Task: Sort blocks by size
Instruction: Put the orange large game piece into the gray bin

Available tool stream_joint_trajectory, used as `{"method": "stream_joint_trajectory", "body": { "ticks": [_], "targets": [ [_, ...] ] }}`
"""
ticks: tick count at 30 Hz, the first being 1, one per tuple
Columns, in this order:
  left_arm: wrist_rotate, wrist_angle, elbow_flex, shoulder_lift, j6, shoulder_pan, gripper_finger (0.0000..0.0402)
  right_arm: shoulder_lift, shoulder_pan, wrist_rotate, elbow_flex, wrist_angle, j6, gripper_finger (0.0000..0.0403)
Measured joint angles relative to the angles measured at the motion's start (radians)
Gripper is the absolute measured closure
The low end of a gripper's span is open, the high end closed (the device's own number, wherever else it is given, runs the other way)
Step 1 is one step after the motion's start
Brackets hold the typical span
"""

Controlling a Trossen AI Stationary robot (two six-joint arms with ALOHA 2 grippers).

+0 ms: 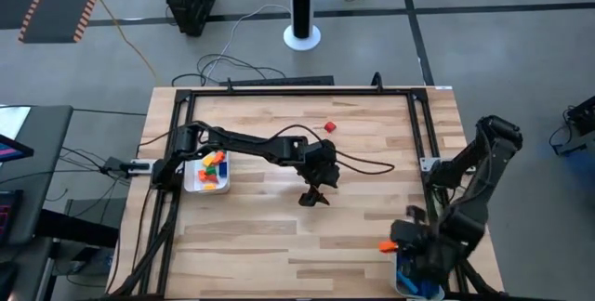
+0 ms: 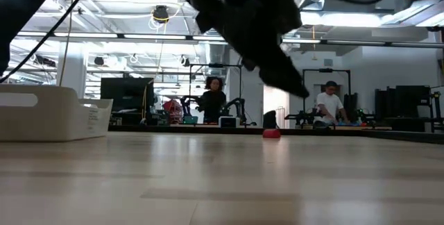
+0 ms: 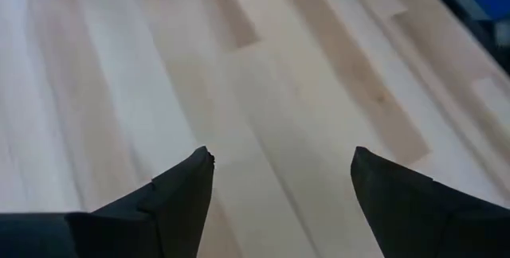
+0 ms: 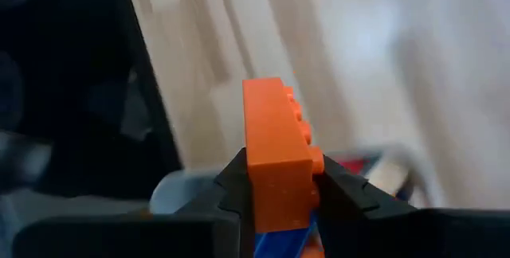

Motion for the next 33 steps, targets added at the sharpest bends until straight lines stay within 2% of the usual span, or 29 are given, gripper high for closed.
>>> {"method": "stream_joint_trajectory", "body": {
  "ticks": [4,10,14,18,24,26,30,33],
  "targets": [
    [-0.077,0.021,-0.053,-0.003,0.0,0.0,0.0121,0.0,0.063,-0.119,0.0,-0.017,0.258,0.0286],
    [-0.208,0.026,-0.063,-0.004,0.015,0.0,0.0121,0.009,0.15,-0.14,-0.001,-0.045,0.567,0.0286],
    [-0.214,-0.018,-0.063,-0.004,0.024,0.0,0.0121,0.028,0.193,-0.16,-0.008,0.019,0.733,0.0265],
    [-0.214,-0.015,-0.063,-0.004,0.024,0.0,0.0121,0.069,0.214,-0.161,-0.007,0.132,0.772,0.0268],
    [-0.214,0.008,-0.063,-0.004,0.017,0.003,0.0121,0.158,0.18,-0.198,-0.008,0.185,0.698,0.0277],
    [-0.214,0.008,-0.063,-0.004,0.024,0.004,0.0121,0.17,0.168,-0.206,-0.008,0.164,0.706,0.026],
    [-0.214,0.014,-0.063,-0.004,0.054,0.01,0.0119,0.166,0.148,-0.215,-0.008,0.147,0.713,0.0202],
    [-0.243,0.013,-0.061,-0.004,0.073,0.022,0.0111,0.135,0.131,-0.3,-0.008,0.13,0.74,0.0168]
  ]
}}
